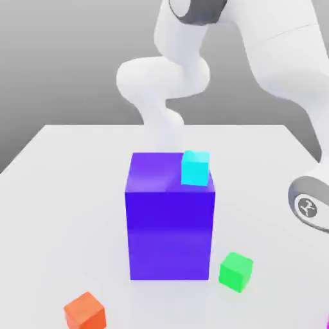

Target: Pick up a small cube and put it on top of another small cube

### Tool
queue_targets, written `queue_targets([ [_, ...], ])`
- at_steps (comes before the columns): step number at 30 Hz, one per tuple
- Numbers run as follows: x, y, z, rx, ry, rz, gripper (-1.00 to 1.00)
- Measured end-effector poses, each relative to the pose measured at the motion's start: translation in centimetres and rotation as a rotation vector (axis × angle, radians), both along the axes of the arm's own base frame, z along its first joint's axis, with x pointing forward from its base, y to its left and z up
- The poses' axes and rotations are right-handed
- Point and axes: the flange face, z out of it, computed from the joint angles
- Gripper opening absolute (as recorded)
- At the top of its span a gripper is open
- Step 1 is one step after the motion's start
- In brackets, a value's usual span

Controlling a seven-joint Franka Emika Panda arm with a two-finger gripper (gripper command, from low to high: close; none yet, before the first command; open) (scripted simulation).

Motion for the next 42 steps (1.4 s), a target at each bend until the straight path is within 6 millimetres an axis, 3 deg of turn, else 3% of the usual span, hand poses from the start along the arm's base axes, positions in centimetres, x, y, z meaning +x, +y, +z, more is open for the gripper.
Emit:
queue_targets([
  [4,-0.2,-0.6,4.8,-0.013,-0.009,0.024,-1.0],
  [22,-4.9,-11.4,11.5,-0.13,-0.083,0.435,-1.0],
  [32,-9.7,-16.3,11.0,-0.044,-0.026,0.654,-1.0],
  [35,-11.2,-16.9,10.1,-0.006,-0.004,0.718,-1.0],
  [42,-11.1,-16.6,7.7,0.007,-0.008,0.734,-1.0],
])
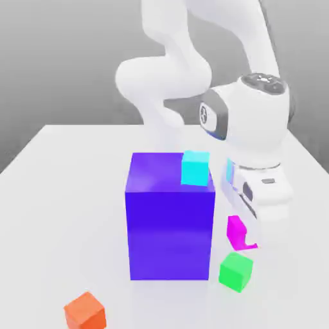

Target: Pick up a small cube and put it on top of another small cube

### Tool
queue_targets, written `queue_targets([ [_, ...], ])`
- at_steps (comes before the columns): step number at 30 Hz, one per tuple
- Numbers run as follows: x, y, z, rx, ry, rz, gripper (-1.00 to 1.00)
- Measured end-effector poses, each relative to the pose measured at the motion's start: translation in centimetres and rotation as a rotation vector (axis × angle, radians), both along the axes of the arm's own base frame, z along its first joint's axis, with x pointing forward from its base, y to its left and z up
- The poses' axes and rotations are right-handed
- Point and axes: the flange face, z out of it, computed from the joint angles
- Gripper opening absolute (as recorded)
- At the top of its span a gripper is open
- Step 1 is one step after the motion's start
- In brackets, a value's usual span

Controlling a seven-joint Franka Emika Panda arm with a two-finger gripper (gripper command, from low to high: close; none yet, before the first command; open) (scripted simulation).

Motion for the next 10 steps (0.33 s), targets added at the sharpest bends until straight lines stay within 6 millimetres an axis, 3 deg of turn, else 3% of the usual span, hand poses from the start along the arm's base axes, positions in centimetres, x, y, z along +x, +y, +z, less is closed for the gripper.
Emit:
queue_targets([
  [7,-0.3,-0.4,-3.9,-0.007,0.004,-0.005,-1.0],
  [8,-0.4,-0.4,-4.2,-0.008,0.005,-0.005,1.0],
  [10,-0.4,-0.4,-4.2,-0.008,0.005,-0.006,1.0],
])
